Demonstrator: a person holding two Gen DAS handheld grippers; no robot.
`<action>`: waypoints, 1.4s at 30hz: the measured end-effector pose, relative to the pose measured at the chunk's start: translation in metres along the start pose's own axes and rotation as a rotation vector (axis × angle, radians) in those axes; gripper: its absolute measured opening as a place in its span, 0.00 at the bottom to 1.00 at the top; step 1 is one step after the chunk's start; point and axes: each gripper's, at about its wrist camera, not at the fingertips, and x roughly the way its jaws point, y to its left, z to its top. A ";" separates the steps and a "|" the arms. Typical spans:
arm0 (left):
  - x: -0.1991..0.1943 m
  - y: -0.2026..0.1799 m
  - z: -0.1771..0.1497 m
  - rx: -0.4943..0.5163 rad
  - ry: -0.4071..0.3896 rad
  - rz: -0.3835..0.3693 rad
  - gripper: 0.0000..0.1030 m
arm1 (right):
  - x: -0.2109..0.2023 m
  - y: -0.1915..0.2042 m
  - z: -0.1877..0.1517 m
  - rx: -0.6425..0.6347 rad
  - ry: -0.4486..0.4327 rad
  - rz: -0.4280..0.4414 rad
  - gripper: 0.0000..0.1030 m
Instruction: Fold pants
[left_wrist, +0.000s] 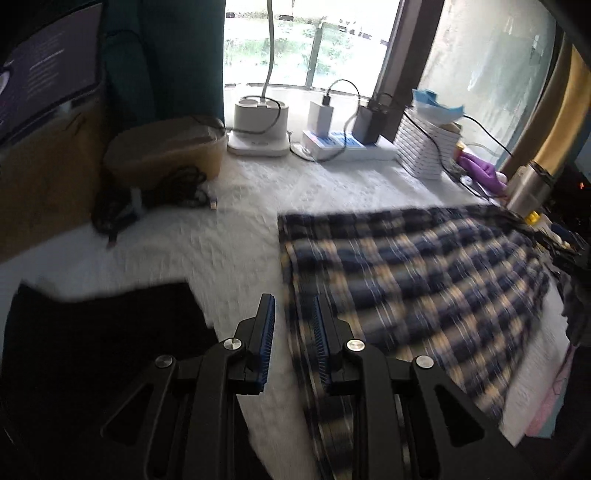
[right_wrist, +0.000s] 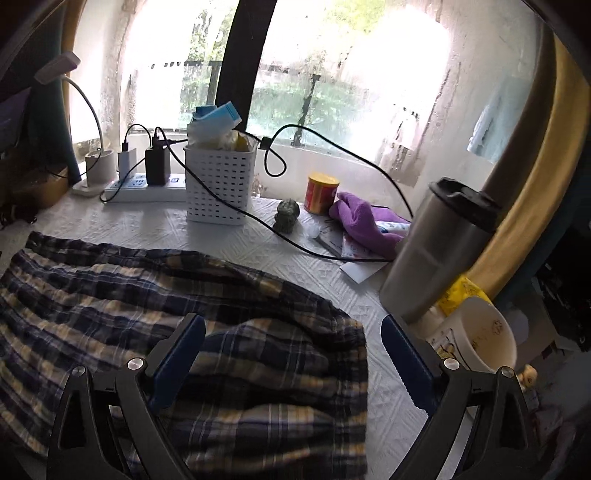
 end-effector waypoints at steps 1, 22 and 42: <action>-0.006 -0.002 -0.010 -0.009 0.003 -0.008 0.20 | -0.004 -0.001 -0.002 0.008 0.000 -0.003 0.94; -0.028 -0.045 -0.116 0.044 0.057 -0.057 0.34 | -0.063 -0.018 -0.091 0.114 0.058 -0.035 0.94; -0.062 -0.051 -0.111 0.058 -0.047 0.002 0.22 | -0.074 -0.024 -0.125 0.153 0.081 -0.006 0.94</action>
